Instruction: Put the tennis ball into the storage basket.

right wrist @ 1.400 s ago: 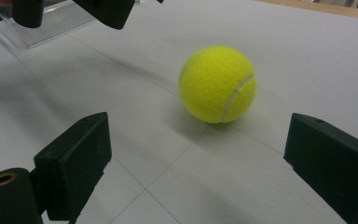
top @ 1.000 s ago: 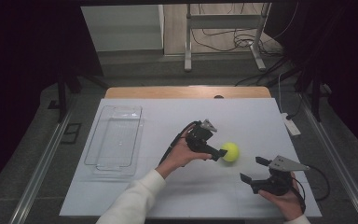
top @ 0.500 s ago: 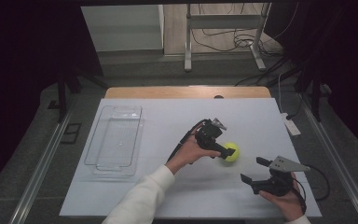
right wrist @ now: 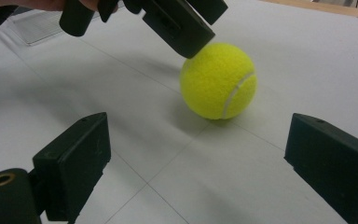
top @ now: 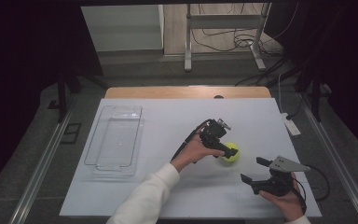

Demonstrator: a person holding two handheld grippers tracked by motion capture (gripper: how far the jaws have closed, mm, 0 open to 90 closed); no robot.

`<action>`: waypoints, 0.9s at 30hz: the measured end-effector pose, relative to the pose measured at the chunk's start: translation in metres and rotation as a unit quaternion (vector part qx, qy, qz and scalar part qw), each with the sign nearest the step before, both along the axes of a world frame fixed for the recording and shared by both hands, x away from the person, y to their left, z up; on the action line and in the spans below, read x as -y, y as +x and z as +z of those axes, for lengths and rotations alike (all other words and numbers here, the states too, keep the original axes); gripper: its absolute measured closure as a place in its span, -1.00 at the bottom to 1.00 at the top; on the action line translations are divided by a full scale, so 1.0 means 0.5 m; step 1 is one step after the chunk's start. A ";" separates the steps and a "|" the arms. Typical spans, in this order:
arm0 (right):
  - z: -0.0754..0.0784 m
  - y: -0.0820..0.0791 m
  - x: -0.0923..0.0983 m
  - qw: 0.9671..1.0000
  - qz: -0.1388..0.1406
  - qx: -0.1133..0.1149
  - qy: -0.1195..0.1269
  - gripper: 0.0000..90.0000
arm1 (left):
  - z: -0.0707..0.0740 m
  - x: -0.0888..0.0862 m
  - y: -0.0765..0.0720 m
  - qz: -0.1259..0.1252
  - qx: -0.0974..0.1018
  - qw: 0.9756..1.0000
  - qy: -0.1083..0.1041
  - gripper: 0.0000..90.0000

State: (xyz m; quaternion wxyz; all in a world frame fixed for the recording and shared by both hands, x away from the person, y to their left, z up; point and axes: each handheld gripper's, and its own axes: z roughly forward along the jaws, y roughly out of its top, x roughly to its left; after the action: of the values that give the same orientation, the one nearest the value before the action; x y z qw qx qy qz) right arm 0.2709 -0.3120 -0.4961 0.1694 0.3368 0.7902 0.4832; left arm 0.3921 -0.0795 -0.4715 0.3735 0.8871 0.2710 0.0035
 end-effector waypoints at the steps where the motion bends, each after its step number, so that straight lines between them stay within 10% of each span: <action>1: 0.000 0.000 0.000 1.000 0.000 0.000 0.000 -0.84 | 0.000 0.000 0.000 0.000 0.000 1.000 0.000 -0.84; 27: -0.001 0.001 0.002 1.000 0.001 0.001 -0.002 -0.84 | -0.047 0.045 0.009 -0.023 -0.029 0.998 0.054 -0.67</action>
State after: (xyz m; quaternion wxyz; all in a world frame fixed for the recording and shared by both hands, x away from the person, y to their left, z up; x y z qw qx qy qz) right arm 0.2716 -0.3129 -0.4968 0.1698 0.3351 0.7914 0.4823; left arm 0.3966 -0.1020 -0.4951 0.3175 0.9116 0.2607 -0.0159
